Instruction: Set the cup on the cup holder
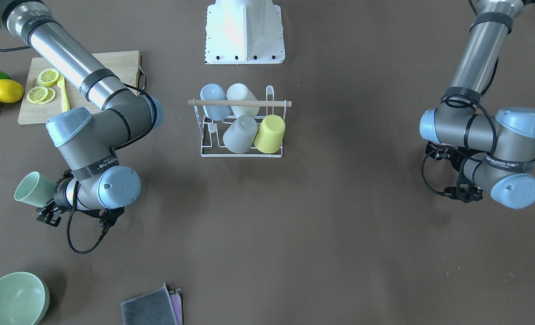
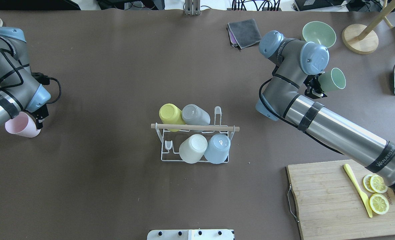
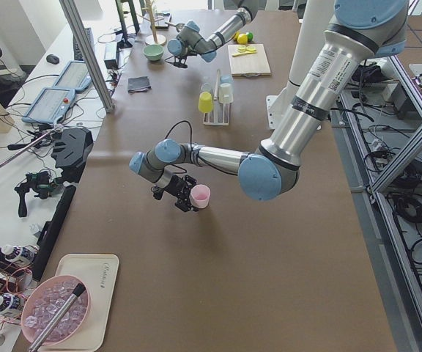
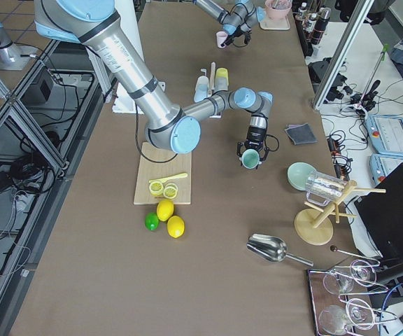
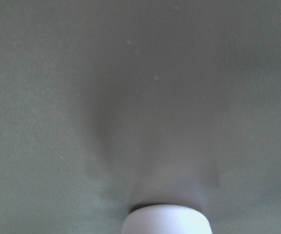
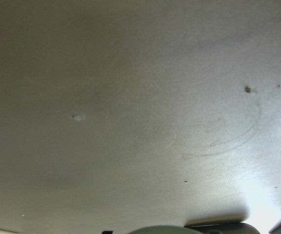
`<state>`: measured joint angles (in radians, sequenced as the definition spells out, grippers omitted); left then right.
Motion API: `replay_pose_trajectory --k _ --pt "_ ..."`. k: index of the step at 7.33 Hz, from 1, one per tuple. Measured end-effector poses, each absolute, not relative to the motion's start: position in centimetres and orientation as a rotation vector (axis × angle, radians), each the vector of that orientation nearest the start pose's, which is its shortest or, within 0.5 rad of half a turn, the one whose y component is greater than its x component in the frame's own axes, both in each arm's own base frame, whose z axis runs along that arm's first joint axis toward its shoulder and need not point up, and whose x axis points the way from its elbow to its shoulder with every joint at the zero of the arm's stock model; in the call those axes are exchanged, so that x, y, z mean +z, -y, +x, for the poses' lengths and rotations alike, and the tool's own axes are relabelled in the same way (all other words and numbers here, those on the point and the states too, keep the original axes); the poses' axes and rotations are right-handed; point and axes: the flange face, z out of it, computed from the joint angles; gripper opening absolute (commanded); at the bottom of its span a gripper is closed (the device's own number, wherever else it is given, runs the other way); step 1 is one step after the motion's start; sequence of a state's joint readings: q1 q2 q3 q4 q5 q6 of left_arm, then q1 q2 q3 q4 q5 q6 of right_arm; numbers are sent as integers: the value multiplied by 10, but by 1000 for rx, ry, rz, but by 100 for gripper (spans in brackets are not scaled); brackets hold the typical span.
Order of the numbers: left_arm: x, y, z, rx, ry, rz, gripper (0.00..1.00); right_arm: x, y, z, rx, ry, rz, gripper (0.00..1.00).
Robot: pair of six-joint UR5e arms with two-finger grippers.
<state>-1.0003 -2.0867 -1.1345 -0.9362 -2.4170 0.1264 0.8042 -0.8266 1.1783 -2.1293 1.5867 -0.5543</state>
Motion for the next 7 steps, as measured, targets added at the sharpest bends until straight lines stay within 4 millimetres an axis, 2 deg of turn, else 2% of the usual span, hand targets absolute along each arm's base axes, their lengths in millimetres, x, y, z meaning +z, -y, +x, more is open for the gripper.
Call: replay_pose_trajectory --k 1,3,4,6,7 --pt "610 579 302 409 -694 -694 1 455 620 -411 -1283 9 -223 0" --pt "604 578 297 406 -692 -710 0 442 619 -401 -1225 35 -239 0" --pt "596 578 289 418 -699 -727 0 426 616 -385 -1201 61 -229 0" --pt "569 580 257 465 -743 -735 0 404 610 -359 -1170 98 -178 0" --pt "555 587 238 463 -764 -703 0 399 604 -358 -1176 101 -160 0"
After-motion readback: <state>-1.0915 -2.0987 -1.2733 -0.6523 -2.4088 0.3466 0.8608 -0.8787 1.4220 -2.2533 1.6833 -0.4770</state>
